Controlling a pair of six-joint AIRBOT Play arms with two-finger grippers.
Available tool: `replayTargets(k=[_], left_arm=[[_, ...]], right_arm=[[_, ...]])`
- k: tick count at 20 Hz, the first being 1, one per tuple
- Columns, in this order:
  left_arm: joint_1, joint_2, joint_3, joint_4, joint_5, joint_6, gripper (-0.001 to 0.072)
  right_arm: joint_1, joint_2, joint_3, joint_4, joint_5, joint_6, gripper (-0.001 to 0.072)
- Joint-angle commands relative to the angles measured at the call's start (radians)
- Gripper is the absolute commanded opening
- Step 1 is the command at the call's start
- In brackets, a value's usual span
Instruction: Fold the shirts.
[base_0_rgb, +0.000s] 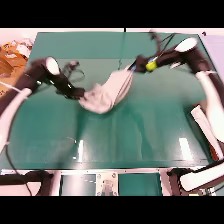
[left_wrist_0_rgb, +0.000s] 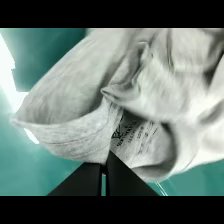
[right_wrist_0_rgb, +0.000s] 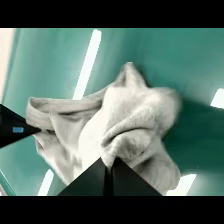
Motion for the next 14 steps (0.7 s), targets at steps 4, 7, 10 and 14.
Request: replayTargets(k=[4, 7, 10, 14], left_arm=[[0.000, 0.295, 0.380, 0.136, -0.121, -0.037, 0.0020], [0.000, 0.393, 0.497, 0.141, -0.119, -0.036, 0.0021], [0.000, 0.420, 0.520, 0.139, -0.130, -0.034, 0.0021], [0.000, 0.409, 0.440, 0.094, -0.134, -0.035, 0.0021]], right_arm=[[-0.079, 0.467, 0.033, -0.032, -0.006, 0.010, 0.0007], [-0.079, 0.637, 0.031, -0.098, -0.029, 0.052, 0.0007], [-0.078, 0.737, -0.010, -0.172, -0.021, 0.071, 0.0007], [-0.076, 0.774, -0.189, -0.175, -0.024, 0.074, 0.0008]])
